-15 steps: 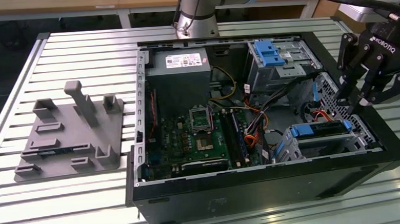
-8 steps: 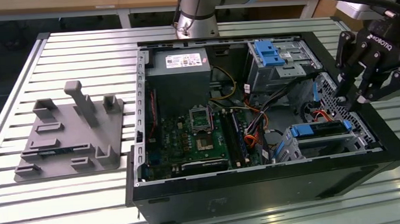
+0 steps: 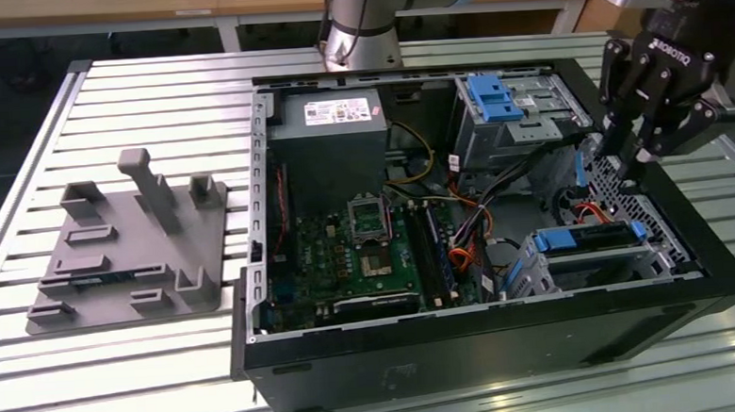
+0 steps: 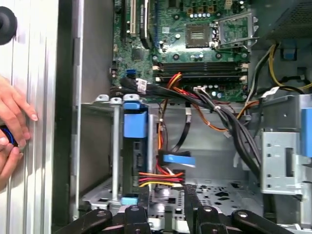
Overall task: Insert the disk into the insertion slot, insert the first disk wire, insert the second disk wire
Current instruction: 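Insert the second disk wire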
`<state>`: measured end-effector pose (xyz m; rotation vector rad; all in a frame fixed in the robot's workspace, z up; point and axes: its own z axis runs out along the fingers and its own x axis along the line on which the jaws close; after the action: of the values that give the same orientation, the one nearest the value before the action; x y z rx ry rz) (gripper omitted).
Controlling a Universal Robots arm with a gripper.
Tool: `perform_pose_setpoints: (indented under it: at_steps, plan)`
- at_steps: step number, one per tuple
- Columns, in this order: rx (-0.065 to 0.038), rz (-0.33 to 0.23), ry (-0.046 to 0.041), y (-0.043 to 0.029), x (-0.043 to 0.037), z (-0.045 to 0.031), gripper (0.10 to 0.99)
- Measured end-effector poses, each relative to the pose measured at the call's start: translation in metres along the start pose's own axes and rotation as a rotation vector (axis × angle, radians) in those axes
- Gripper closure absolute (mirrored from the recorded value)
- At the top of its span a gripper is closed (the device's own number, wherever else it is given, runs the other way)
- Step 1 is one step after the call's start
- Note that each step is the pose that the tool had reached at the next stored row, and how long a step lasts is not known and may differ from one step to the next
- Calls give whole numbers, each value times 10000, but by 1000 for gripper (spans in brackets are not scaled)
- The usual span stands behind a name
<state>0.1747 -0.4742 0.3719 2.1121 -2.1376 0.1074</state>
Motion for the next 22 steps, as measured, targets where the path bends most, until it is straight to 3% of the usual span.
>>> perform_pose_setpoints:
  at_steps: [4,6,13,15,19,22]
  plan:
    - [2,8,185,2,-181,-20,667]
    - [2,15,358,3,-252,-21,667]
    - [-24,68,1615,33,-414,-36,667]
    - [-22,82,1928,53,-463,-36,667]
    - [-18,107,2456,130,-553,-30,667]
    - [-16,118,2705,206,-618,-14,667]
